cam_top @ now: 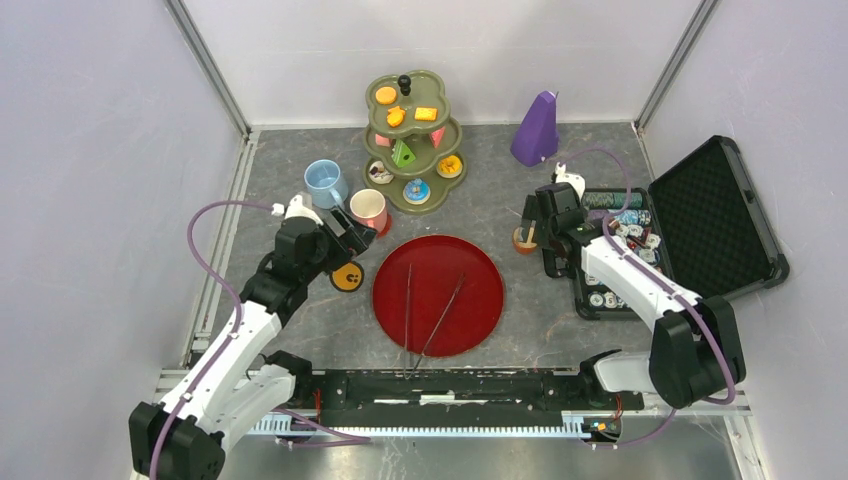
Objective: Serve the afternoon tea
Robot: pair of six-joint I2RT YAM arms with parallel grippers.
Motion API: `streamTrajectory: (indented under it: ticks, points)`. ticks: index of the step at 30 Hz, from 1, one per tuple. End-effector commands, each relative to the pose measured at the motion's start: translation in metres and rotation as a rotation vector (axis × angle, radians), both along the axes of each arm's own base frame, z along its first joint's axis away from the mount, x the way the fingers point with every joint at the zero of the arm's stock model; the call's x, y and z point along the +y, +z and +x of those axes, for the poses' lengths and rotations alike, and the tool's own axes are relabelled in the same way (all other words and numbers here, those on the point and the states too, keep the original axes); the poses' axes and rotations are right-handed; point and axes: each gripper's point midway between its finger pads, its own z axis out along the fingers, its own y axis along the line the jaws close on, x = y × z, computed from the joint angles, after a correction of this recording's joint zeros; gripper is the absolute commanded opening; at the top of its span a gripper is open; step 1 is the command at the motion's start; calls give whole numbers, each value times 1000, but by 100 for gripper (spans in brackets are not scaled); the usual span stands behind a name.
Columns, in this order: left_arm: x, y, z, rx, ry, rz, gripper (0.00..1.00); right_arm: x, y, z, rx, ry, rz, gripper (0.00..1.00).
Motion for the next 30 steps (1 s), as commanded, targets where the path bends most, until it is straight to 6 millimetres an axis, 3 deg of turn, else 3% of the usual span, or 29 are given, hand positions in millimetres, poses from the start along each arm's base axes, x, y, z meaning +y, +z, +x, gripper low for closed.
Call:
streamTrajectory:
  ticks: [1, 11, 17, 20, 26, 30]
  points:
    - [-21, 52, 5, -205, -202, 51, 100, -5, -5, 7, -26, -138, 44, 83]
    - [-23, 51, -16, -243, -264, 101, 100, 4, -42, 5, 61, -191, 94, 53]
    - [-16, 52, -20, -252, -254, 144, 100, 8, -53, 5, 112, -180, 93, 29]
    - [-15, 52, -19, -244, -249, 154, 100, 10, -52, 6, 126, -153, 81, 23]
    - [-15, 47, -15, -203, -218, 143, 100, 6, -41, 5, 133, -86, 25, 0]
    - [-17, 47, -11, -187, -214, 135, 100, -1, -28, 2, 103, -55, -19, 0]
